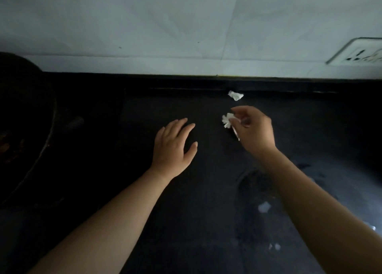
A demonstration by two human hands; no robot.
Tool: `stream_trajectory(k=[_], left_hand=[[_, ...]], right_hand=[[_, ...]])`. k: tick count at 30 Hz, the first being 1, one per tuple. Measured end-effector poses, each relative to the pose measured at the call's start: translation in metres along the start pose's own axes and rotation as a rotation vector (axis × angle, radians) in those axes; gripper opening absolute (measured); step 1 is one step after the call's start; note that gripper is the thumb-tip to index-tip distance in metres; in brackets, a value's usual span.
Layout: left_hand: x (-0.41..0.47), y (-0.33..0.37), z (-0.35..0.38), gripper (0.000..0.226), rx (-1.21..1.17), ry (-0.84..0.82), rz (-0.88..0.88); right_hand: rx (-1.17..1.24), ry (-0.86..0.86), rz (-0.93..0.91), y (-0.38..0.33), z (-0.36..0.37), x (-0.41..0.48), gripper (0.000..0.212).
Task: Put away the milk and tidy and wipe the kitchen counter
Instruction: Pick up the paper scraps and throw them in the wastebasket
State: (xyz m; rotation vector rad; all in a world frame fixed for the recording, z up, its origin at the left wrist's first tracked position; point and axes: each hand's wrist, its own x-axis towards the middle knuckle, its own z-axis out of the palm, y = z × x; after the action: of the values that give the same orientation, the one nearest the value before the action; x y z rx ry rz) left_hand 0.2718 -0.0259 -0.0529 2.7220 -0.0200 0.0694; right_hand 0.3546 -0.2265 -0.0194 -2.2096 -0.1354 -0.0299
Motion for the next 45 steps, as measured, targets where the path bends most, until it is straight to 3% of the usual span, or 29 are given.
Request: stream_trajectory(k=[6, 13, 17, 19, 21, 25, 28, 32, 36, 40, 45], left_hand=[[0.017, 0.008, 0.025, 0.049, 0.119, -0.034, -0.048], [0.017, 0.01, 0.022, 0.047, 0.081, -0.022, -0.063], [0.018, 0.009, 0.022, 0.047, 0.078, -0.013, -0.065], [0.017, 0.01, 0.021, 0.047, 0.077, -0.011, -0.071], [0.017, 0.01, 0.022, 0.047, 0.079, -0.016, -0.074], [0.018, 0.009, 0.024, 0.047, 0.08, -0.006, -0.076], [0.019, 0.007, 0.027, 0.047, 0.08, 0.006, -0.072], [0.018, 0.007, 0.027, 0.048, 0.077, 0.007, -0.076], [0.019, 0.007, 0.026, 0.048, 0.08, -0.012, -0.081], [0.018, 0.008, 0.025, 0.047, 0.067, 0.003, -0.081], [0.018, 0.008, 0.026, 0.047, 0.067, 0.011, -0.085]], right_hand=[[-0.211, -0.129, -0.109, 0.028, 0.004, 0.005, 0.01], [-0.182, -0.17, -0.161, 0.03, 0.009, 0.015, 0.009], [-0.149, -0.175, -0.09, 0.03, 0.009, 0.028, 0.028], [-0.236, -0.176, -0.158, 0.031, 0.011, 0.031, 0.036], [-0.326, -0.189, -0.243, 0.031, 0.012, 0.031, 0.029], [-0.21, -0.293, -0.288, 0.028, 0.011, 0.034, 0.013], [-0.106, -0.186, -0.212, 0.024, 0.007, 0.051, 0.019], [-0.169, -0.078, -0.109, 0.027, 0.007, 0.079, 0.037], [-0.433, -0.075, -0.155, 0.039, 0.014, 0.078, 0.025], [-0.384, -0.078, -0.217, 0.041, 0.014, 0.071, 0.019], [-0.358, -0.198, -0.194, 0.037, 0.014, 0.07, 0.049]])
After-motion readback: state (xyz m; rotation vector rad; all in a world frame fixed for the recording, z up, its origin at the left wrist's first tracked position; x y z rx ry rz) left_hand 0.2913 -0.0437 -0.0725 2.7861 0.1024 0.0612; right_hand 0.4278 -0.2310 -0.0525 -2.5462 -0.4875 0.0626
